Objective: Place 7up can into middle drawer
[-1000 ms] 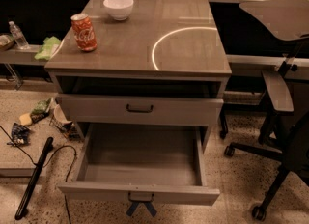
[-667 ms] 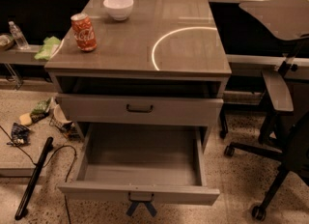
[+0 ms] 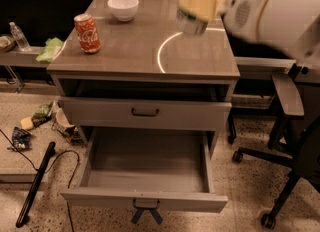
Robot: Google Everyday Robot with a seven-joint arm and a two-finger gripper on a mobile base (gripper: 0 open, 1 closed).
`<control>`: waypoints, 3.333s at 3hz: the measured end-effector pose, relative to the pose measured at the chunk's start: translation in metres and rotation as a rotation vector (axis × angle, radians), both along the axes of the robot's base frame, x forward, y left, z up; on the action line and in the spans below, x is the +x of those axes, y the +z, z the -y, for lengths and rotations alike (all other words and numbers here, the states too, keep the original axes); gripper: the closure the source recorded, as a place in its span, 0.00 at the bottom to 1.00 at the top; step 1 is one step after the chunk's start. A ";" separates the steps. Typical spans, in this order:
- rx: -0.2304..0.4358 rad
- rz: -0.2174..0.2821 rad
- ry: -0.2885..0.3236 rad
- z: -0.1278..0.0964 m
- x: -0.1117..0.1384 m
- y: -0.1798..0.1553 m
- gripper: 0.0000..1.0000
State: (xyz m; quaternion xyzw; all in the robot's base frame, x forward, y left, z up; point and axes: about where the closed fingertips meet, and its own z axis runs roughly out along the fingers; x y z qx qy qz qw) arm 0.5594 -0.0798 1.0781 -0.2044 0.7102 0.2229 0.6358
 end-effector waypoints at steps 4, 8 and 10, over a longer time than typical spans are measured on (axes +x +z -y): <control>0.039 -0.124 0.261 -0.142 -0.030 -0.239 1.00; -0.087 -0.151 0.414 -0.120 -0.009 -0.337 1.00; -0.274 -0.078 0.584 -0.098 0.002 -0.411 1.00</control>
Offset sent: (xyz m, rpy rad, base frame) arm 0.0013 0.0344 -0.0936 -0.0157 0.1357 0.0530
